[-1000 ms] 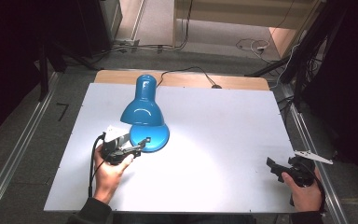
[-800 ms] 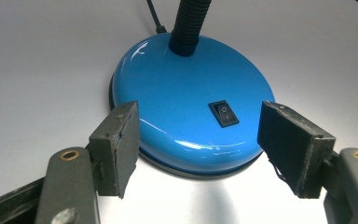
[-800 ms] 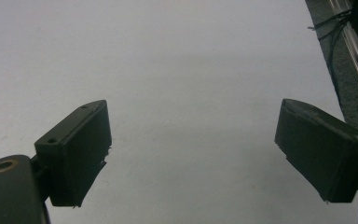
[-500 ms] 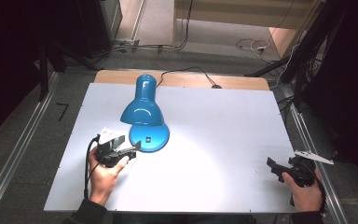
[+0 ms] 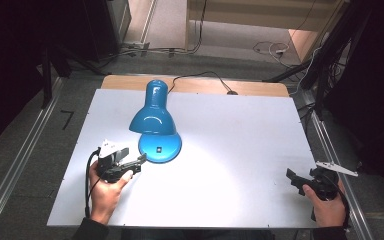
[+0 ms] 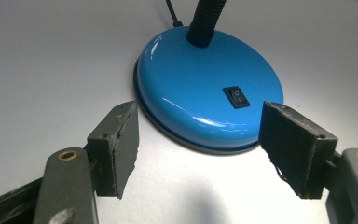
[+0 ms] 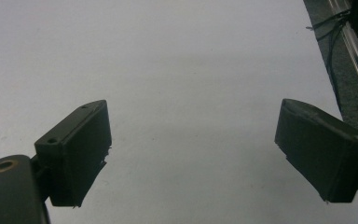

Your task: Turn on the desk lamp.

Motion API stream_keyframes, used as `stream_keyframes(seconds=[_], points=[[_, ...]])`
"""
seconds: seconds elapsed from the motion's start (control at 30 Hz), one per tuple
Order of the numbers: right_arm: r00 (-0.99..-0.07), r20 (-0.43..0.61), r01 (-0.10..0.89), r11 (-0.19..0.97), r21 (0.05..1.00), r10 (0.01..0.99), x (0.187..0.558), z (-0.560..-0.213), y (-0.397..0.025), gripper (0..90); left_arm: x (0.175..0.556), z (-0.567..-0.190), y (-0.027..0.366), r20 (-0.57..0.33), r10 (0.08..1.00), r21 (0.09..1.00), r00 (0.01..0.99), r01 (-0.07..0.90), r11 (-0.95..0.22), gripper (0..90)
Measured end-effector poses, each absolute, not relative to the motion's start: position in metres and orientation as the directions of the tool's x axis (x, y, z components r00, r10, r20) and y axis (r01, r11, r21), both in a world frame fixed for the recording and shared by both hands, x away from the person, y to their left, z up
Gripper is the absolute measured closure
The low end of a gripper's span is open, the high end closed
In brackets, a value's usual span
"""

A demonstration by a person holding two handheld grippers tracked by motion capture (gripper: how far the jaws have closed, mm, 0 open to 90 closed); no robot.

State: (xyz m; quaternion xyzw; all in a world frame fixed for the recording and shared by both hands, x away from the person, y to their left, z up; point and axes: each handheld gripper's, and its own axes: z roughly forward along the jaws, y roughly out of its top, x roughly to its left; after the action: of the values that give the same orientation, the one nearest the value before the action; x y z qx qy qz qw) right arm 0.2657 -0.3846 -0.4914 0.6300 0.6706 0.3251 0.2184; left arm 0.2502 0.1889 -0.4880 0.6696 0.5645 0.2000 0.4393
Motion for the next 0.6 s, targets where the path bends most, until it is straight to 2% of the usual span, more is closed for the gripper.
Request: stream_keyframes(seconds=[0.6], points=[[-0.111, 0.115, 0.701, -0.004, 0.713, 0.987, 0.2649, -0.4910, -0.3857, 9.4, 0.2406, -0.4873, 0.1988, -0.229, 0.941, 0.812, 0.251, 0.582, 0.043, 28.1]])
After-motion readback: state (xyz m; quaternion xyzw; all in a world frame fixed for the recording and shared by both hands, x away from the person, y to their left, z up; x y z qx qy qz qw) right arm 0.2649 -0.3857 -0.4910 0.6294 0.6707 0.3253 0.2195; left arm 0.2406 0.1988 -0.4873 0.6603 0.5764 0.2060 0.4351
